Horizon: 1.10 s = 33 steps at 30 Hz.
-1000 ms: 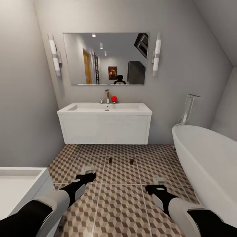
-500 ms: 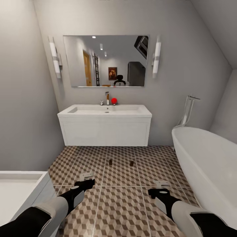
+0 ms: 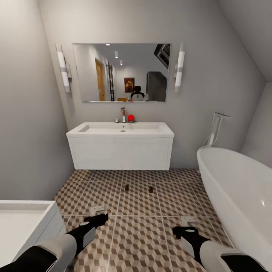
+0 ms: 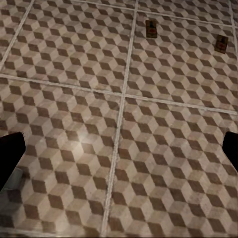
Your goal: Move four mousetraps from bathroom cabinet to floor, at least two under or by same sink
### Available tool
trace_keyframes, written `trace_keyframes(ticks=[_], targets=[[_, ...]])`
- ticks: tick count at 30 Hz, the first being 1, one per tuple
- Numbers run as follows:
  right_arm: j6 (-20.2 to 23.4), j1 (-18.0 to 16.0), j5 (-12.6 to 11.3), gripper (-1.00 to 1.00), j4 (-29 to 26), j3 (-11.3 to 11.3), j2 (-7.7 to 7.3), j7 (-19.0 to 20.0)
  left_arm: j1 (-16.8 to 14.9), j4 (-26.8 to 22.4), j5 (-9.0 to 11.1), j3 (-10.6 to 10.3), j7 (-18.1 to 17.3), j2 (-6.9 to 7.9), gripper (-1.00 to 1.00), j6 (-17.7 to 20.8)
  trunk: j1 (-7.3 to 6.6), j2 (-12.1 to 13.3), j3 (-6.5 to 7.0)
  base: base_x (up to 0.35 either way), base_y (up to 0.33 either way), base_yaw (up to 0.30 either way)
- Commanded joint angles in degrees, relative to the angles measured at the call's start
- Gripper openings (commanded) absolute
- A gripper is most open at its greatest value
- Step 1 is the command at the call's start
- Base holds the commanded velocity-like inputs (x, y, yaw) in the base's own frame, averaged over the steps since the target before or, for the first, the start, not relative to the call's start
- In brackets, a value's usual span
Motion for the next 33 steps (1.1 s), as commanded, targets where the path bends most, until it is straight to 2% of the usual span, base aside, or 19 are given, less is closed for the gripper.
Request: trace_keyframes(ticks=[1, 7, 11, 26, 33], targets=[[-0.1, -0.1, 0.0, 1.0, 0.2, 0.1, 0.02, -0.2, 0.0, 0.0, 0.4, -0.5, 0.2, -0.02, 1.0, -0.2, -0.23, 0.4, 0.13, 0.0, 0.0, 0.0], [-0.2, 3.8, 0.0, 1.0, 0.2, 0.2, 0.0, -0.2, 2.3, 0.0, 0.4, -0.5, 0.2, 0.05, 1.0, -0.2, -1.55, 2.8, 1.21, 0.0, 0.0, 0.0], [-0.2, 7.3, 0.1, 1.0, 0.2, 0.2, -0.01, -0.3, 5.2, 0.0, 0.4, -0.5, 0.2, 0.07, 1.0, -0.2, -2.43, 4.4, 1.93, 0.0, 0.0, 0.0], [-0.7, 16.0, 0.1, 1.0, 0.2, 0.2, -0.01, -0.2, 13.0, 0.1, 0.4, -0.5, 0.1, 0.08, 1.0, -0.2, -5.72, 10.4, 4.62, 0.0, 0.0, 0.0], [-0.8, 20.3, 0.9, 1.0, 0.2, 0.2, -0.01, 0.0, 16.4, 0.1, 0.4, -0.5, 0.1, 0.08, 1.0, 0.0, -7.26, 13.2, 5.88, 0.0, 0.0, 0.0]])
